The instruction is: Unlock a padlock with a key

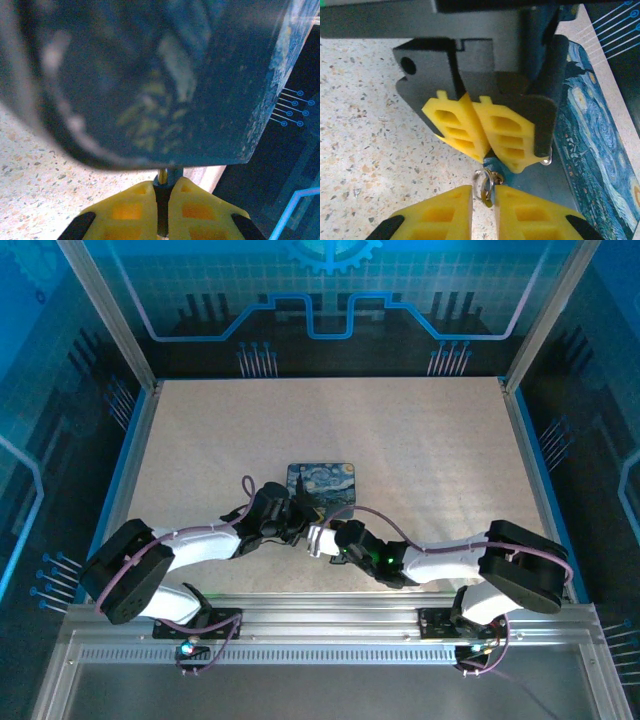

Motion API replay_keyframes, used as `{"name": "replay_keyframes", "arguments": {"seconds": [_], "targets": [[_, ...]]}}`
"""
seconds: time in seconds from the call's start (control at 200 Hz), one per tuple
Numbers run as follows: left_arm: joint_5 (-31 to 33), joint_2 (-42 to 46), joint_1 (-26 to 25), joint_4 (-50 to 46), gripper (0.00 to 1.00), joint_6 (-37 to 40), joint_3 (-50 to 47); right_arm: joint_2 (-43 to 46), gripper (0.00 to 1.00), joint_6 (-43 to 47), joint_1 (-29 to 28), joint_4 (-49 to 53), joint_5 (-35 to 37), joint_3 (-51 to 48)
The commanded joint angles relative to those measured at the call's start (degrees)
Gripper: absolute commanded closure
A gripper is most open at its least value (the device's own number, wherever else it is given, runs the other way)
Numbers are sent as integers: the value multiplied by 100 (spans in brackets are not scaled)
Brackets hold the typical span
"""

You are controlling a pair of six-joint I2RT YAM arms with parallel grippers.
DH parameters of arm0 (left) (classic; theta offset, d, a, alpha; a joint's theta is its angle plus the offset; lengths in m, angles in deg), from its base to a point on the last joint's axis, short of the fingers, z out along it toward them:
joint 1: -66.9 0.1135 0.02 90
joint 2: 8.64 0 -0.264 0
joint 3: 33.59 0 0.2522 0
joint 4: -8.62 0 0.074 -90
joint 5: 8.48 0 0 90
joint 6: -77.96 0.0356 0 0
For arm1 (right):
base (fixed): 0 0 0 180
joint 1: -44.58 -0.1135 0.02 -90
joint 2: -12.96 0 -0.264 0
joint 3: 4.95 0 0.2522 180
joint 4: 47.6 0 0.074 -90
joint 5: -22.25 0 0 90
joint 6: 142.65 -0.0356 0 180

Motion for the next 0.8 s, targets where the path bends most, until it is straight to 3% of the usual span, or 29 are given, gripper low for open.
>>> {"name": "replay_keyframes", "arguments": {"seconds": [0.0, 0.32, 0.6, 0.795], "targets": [[-192, 143, -39, 121, 100, -50, 93, -106, 83, 18, -79, -287, 219, 139], [-204, 125, -34, 155, 100, -68, 85, -162, 100, -23, -74, -361, 273, 146], [-201, 119, -33, 169, 100, -79, 76, -120, 100, -273, -71, -365, 329, 140], [-202, 112, -34, 172, 100, -87, 76, 8, 100, -954, -45, -267, 373, 202]]}}
